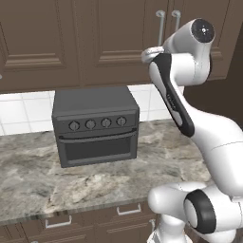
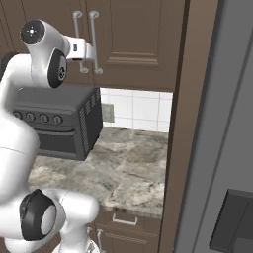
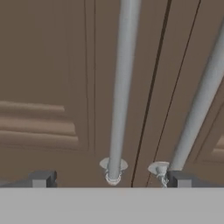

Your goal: Open the cabinet and move the ladle to the pot. Then close the cabinet.

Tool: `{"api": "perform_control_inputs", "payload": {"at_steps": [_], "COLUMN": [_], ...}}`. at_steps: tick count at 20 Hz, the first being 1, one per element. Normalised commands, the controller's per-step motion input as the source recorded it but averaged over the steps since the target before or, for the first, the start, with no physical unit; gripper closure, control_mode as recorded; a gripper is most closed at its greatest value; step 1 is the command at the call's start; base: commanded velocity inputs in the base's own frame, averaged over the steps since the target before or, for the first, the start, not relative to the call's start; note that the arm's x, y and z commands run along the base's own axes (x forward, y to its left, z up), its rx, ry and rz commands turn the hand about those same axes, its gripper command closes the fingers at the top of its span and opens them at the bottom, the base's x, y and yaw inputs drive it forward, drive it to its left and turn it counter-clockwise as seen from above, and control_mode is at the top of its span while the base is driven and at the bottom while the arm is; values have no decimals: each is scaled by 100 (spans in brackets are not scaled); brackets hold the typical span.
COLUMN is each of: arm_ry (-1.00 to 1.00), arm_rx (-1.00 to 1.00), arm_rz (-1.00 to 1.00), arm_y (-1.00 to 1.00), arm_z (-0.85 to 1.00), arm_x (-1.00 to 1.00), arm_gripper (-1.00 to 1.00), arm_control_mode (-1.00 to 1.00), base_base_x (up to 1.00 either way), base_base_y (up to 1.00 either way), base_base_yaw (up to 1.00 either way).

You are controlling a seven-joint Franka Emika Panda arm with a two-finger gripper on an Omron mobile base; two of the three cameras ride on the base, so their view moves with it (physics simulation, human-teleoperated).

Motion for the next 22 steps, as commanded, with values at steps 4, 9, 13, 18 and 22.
{"api": "perform_control_inputs", "payload": {"at_steps": [4,9,13,18,22], "arm_ry": [0,0,0,0,0], "arm_rx": [2,5,5,3,3], "arm_rz": [-1,0,0,0,0], "arm_y": [0,3,8,15,21], "arm_z": [0,0,0,0,0], "arm_x": [35,32,39,41,38], "arm_gripper": [-100,-100,-100,-100,100], "arm_control_mode": [-100,-100,-100,-100,-100], "base_base_x": [0,0,0,0,0], "base_base_y": [0,0,0,0,0], "base_base_yaw": [0,0,0,0,0]}}
